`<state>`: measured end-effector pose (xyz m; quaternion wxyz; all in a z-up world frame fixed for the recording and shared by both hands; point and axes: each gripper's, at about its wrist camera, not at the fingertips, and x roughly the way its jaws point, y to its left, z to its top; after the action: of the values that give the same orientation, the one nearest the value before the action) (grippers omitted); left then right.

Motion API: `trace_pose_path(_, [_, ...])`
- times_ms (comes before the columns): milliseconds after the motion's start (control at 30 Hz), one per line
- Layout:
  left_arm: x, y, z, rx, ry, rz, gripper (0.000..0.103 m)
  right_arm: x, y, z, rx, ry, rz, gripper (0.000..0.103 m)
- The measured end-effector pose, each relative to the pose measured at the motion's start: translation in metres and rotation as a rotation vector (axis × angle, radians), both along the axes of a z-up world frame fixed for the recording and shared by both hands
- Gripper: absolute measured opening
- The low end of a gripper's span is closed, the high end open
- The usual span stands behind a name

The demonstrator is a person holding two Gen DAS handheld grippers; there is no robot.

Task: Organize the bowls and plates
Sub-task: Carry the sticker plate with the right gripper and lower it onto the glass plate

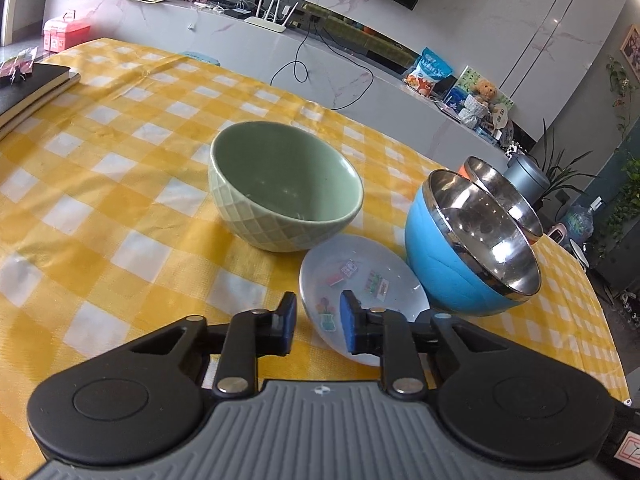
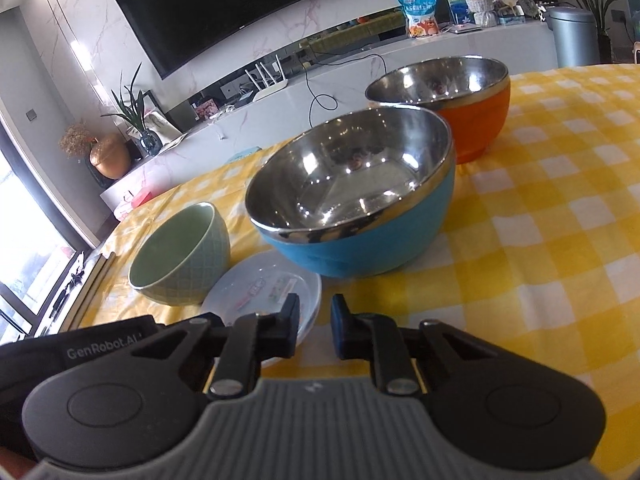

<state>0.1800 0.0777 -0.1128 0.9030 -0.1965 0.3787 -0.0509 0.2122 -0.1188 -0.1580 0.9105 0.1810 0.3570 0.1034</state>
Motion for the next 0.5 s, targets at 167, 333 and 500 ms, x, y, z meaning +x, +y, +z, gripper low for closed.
trace_pose_path(167, [0.0, 0.001, -0.001, 0.01, 0.006, 0.009, 0.011, 0.0, 0.003, -0.003, 0.005, 0.004, 0.01, 0.006])
trace_pose_path(333, [-0.008, -0.001, 0.008, 0.011, -0.023, 0.002, 0.01, -0.004, 0.002, 0.001, 0.018, 0.019, 0.004, 0.006])
trace_pose_path(500, [-0.022, -0.004, 0.019, 0.018, -0.039, -0.009, 0.01, -0.015, 0.0, 0.008, 0.019, 0.033, -0.003, 0.006])
